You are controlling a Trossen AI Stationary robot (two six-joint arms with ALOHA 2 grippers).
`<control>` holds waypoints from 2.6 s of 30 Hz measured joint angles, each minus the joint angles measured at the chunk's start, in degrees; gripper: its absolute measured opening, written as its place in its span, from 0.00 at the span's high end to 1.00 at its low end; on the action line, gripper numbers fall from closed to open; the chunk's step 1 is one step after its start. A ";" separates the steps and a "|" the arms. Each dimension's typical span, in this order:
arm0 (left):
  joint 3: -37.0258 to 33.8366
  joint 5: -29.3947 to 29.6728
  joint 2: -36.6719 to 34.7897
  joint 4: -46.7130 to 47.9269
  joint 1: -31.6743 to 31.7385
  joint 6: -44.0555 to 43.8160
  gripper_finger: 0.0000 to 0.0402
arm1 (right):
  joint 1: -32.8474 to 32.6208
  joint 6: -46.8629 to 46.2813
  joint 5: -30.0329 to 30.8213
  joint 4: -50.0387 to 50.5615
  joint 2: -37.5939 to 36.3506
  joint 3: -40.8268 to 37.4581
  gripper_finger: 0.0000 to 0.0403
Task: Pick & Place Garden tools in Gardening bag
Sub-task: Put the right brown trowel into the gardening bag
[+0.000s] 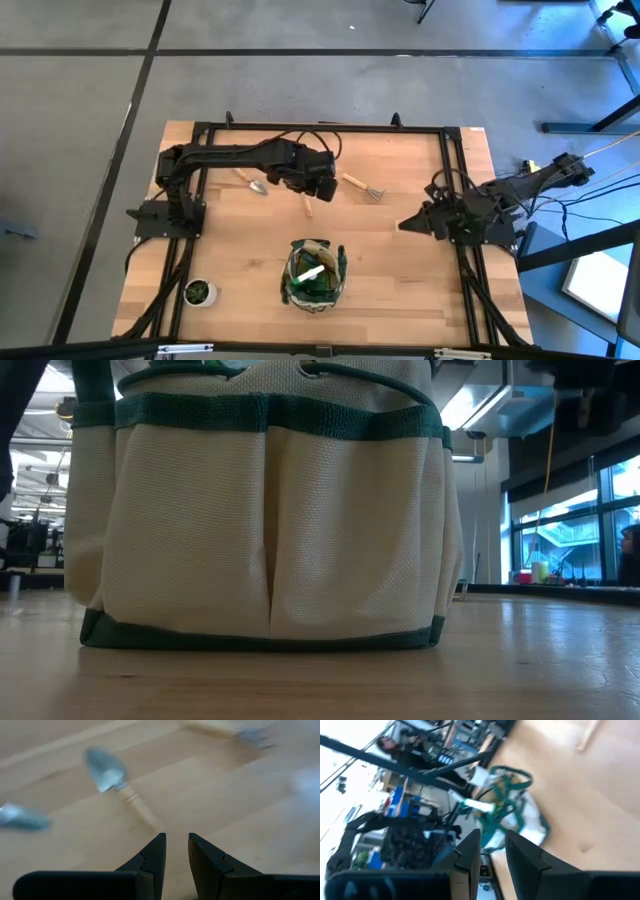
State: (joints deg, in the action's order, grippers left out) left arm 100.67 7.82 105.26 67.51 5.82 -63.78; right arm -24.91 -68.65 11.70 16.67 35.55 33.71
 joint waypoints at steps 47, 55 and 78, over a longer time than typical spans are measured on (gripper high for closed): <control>-21.11 -9.50 10.23 -21.48 8.07 -0.51 0.54 | 25.72 3.99 -13.41 2.10 -5.64 0.02 0.77; -21.06 -9.36 10.90 -21.71 7.79 -0.42 0.54 | 26.85 4.29 -13.34 1.92 -5.64 0.04 0.77; -21.06 -9.31 10.94 -21.09 7.79 -0.72 0.62 | 26.85 4.62 -13.30 1.94 -5.64 0.04 0.77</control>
State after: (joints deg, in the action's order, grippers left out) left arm 79.61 -1.49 116.20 46.41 13.61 -64.50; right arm 1.93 -64.03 -1.61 18.61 29.91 33.76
